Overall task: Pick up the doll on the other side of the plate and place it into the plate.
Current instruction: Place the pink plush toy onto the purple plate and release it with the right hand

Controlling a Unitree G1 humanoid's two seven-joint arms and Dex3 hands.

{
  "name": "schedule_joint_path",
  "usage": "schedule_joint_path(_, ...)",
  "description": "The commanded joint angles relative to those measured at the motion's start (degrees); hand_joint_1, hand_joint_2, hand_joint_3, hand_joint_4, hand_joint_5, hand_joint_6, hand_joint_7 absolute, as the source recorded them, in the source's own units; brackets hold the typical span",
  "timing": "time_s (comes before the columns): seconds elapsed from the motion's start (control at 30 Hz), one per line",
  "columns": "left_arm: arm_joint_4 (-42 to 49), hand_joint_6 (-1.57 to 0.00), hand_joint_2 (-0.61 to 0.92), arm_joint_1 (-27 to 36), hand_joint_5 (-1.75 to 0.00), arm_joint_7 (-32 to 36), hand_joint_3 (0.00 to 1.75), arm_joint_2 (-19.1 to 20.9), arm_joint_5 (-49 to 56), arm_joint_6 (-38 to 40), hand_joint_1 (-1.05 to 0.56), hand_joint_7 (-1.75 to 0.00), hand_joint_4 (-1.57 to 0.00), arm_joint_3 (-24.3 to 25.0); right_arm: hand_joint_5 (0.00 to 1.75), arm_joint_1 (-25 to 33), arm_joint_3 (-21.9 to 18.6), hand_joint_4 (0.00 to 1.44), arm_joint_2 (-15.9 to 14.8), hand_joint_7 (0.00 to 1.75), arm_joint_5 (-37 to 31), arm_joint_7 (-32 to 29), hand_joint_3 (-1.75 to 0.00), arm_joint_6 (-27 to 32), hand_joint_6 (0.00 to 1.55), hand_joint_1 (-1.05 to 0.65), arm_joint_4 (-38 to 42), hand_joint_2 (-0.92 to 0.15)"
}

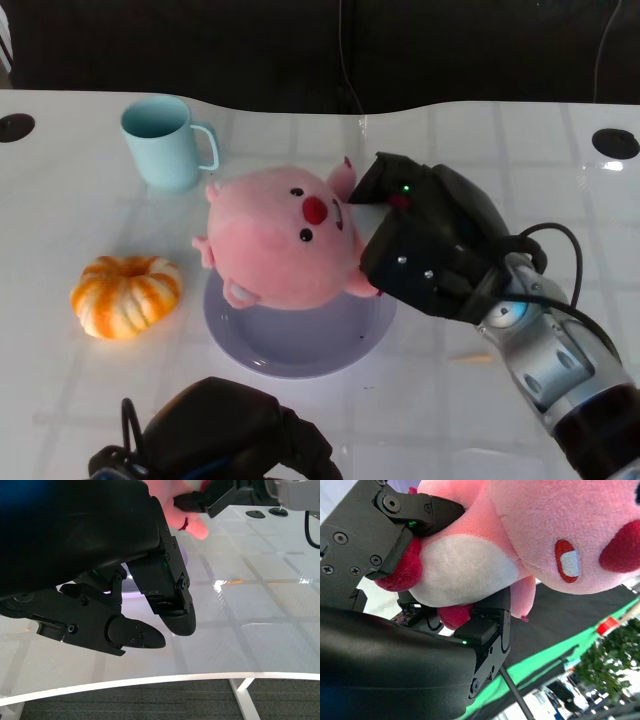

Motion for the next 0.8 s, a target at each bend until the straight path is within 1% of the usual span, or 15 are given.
schedule_joint_path(0.03,0.0,-1.14,0.92,-0.3,-1.31,0.3,0.19,0.0,-0.1,0.3,-0.22,-0.02,-0.77,-0.1,1.7,-0.8,-0.2,0.84,0.5,1.26,1.1,2.2,-1.11,1.9,0.78,-0.12,0.0,-0.42)
schedule_joint_path(0.07,0.0,-1.14,0.92,-0.3,-1.31,0.2,0.19,0.0,0.0,0.4,-0.22,-0.02,-0.77,-0.1,1.63,-0.7,-0.2,0.81,0.4,1.11,1.4,3.2,-1.03,2.0,0.79,-0.12,-0.3,-0.45)
schedule_joint_path(0.1,-0.1,-1.14,0.92,-0.3,-1.31,-0.1,0.2,0.0,0.1,0.6,-0.22,-0.02,-0.77,-0.1,1.42,-0.6,-0.1,0.71,0.1,0.84,1.7,4.4,-0.8,1.9,0.76,-0.14,-0.5,-0.57)
schedule_joint_path(0.13,-0.3,-1.13,0.92,-0.4,-1.31,-0.6,0.2,-0.1,0.1,1.0,-0.22,-0.01,-0.77,-0.2,1.2,-0.6,0.2,0.63,-0.5,0.62,1.8,6.2,-0.61,1.8,0.73,-0.16,-0.7,-0.67)
schedule_joint_path(0.17,-0.7,-1.13,0.92,-0.5,-1.31,-1.3,0.21,-0.1,0.2,1.7,-0.22,-0.01,-0.77,-0.3,0.94,-0.5,0.5,0.59,-1.2,0.41,2.0,8.0,-0.41,1.5,0.71,-0.19,-1.1,-0.78)
schedule_joint_path(0.2,-1.2,-1.13,0.92,-0.6,-1.31,-2.1,0.21,-0.2,0.4,2.5,-0.23,-0.01,-0.76,-0.4,0.75,-0.3,1.0,0.52,-2.0,0.26,1.9,10.3,-0.28,1.6,0.66,-0.23,-1.9,-0.85)
schedule_joint_path(0.23,-1.5,-1.12,0.92,-0.7,-1.27,-2.7,0.23,-0.2,0.5,3.1,-0.23,-0.01,-0.75,-0.5,0.59,-0.2,1.4,0.4,-2.6,0.12,1.7,11.9,-0.22,1.9,0.55,-0.34,-2.4,-0.89)
schedule_joint_path(0.3,-1.5,-1.12,0.92,-0.8,-1.25,-2.8,0.23,-0.1,0.4,3.4,-0.23,-0.01,-0.76,-0.6,0.48,0.1,1.9,0.3,-3.4,0.03,1.4,14.2,-0.21,2.7,0.47,-0.44,-3.7,-0.92)
schedule_joint_path(0.4,-0.9,-1.13,0.92,-1.0,-1.24,-2.2,0.22,0.2,0.4,2.7,-0.23,-0.01,-0.77,-0.6,0.42,0.8,2.4,0.25,-4.3,0.0,1.1,16.0,-0.22,3.2,0.42,-0.49,-5.6,-0.92)
schedule_joint_path(0.5,-1.2,-1.12,0.92,-1.0,-1.17,-2.6,0.22,0.2,0.7,3.2,-0.24,-0.01,-0.78,-0.7,0.41,1.5,2.5,0.24,-4.9,0.0,0.9,16.6,-0.23,2.8,0.41,-0.52,-7.4,-0.92)
schedule_joint_path(0.67,-0.7,-1.13,0.92,-1.0,-1.21,-1.6,0.2,0.1,0.3,2.5,-0.23,-0.01,-0.81,-0.7,0.41,2.9,2.1,0.25,-6.2,0.01,1.1,17.2,-0.23,2.3,0.42,-0.53,-11.6,-0.92)
schedule_joint_path(0.8,0.4,-1.13,0.92,-1.1,-1.22,-0.5,0.22,0.1,-0.3,1.3,-0.23,-0.01,-0.79,-0.5,0.44,4.3,0.6,0.28,-7.8,0.01,2.5,20.0,-0.23,4.3,0.42,-0.53,-17.3,-0.92)
